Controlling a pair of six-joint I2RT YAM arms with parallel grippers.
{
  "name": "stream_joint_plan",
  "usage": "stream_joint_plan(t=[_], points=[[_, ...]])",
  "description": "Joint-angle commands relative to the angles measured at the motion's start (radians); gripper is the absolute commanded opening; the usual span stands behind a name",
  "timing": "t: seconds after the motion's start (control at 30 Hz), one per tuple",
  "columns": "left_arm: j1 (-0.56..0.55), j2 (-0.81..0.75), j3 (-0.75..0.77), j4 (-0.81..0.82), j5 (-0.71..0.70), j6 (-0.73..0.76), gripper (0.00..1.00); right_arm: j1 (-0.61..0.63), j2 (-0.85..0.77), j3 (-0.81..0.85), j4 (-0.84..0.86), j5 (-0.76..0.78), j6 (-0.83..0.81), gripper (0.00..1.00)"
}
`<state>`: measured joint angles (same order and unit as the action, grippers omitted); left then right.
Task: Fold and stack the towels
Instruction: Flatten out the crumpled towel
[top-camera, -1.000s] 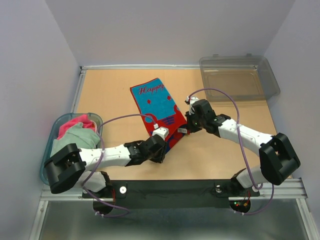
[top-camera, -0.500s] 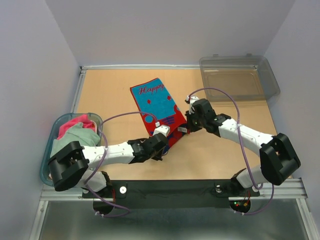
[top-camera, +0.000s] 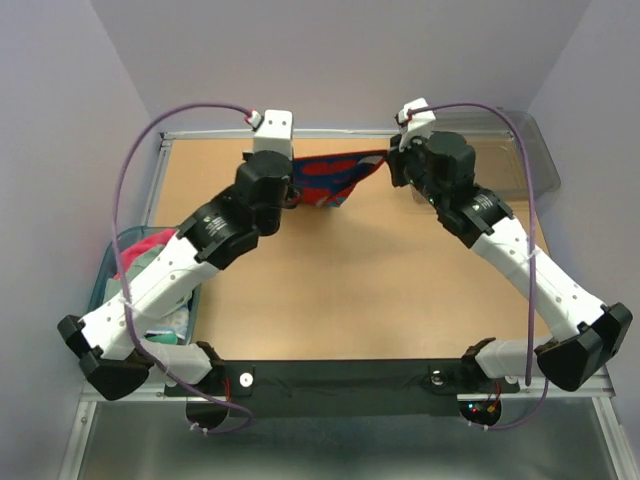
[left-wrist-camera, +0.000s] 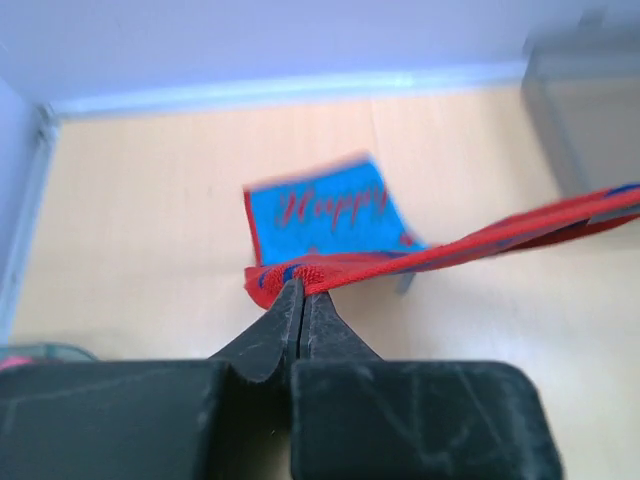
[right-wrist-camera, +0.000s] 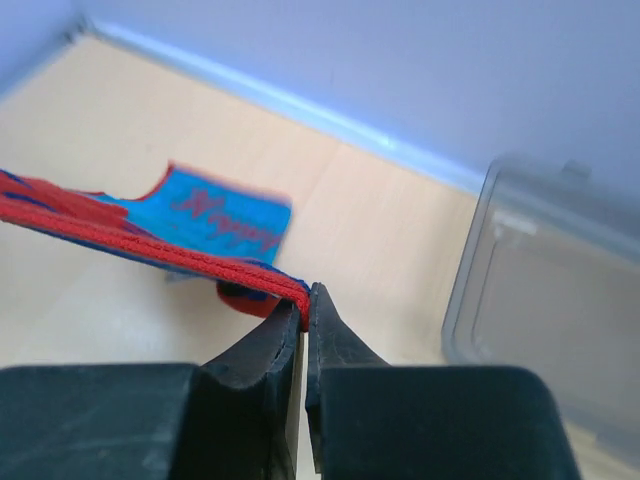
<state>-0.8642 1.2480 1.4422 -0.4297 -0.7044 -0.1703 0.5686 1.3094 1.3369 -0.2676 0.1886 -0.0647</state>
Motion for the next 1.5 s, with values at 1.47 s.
stream_joint_plan(t=[1.47], points=[[0.537,0.519,0.277,0.302,0.418,0.282,0.00,-0.188,0.527,0.453,0.163,-0.271,-0.311,0.01]])
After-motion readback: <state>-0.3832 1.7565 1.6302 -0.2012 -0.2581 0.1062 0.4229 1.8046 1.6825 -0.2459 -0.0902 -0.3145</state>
